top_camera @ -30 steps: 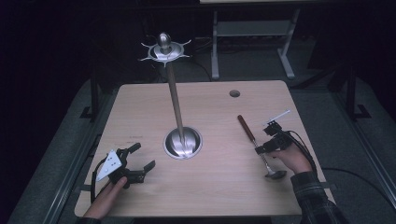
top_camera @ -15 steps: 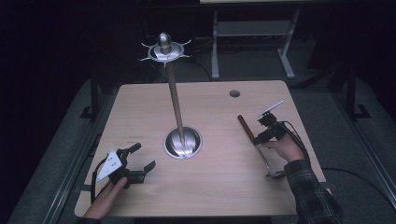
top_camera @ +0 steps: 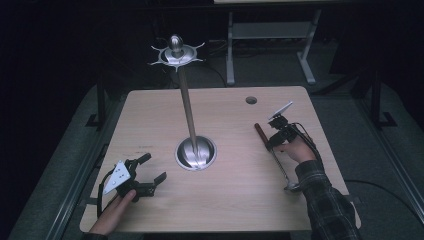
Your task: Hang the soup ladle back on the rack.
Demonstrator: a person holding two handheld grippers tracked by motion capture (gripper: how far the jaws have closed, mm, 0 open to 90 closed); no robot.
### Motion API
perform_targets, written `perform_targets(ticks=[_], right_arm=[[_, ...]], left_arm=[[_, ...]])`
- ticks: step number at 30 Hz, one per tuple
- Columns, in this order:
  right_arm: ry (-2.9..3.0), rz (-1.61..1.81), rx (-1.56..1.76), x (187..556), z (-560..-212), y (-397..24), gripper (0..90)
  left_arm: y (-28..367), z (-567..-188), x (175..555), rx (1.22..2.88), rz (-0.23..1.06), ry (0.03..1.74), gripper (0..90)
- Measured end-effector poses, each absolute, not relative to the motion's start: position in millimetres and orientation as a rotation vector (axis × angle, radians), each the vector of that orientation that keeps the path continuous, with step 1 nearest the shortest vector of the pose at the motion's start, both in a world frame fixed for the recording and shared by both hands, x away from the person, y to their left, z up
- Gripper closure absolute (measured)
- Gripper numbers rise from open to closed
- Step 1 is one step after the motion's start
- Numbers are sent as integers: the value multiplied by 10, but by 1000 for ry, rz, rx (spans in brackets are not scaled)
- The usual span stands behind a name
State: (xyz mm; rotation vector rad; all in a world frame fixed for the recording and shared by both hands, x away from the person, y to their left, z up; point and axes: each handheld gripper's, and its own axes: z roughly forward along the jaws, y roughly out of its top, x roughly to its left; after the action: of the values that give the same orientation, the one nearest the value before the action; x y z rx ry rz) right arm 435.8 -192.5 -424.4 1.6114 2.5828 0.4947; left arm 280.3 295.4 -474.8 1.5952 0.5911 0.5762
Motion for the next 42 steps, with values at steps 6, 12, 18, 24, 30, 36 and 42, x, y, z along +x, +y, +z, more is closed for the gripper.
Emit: perform_targets(ticks=[6, 12, 18, 24, 30, 36, 42], right_arm=[[2590, 452, 1626, 4436, -4336, -1865, 544], [2593, 438, 1624, 4468, -4379, -1832, 613], [2588, 412, 1636, 4478, -4408, -1799, 675], [2578, 401, 1645, 4477, -4405, -1792, 691], [2558, 402, 1678, 4477, -4405, -1795, 709], [2546, 412, 1697, 4474, -4405, -1807, 734], [2547, 433, 1690, 4453, -4393, -1820, 735]], left_arm=[[2952, -4748, 2802, 1597, 578, 588, 97], [2953, -4748, 2802, 1598, 578, 587, 97], [2953, -4748, 2802, 1599, 578, 587, 97], [2953, -4748, 2803, 1598, 577, 586, 97], [2950, -4749, 2800, 1599, 578, 586, 97], [2951, -4749, 2801, 1599, 578, 586, 97], [2950, -4749, 2801, 1599, 578, 586, 97]])
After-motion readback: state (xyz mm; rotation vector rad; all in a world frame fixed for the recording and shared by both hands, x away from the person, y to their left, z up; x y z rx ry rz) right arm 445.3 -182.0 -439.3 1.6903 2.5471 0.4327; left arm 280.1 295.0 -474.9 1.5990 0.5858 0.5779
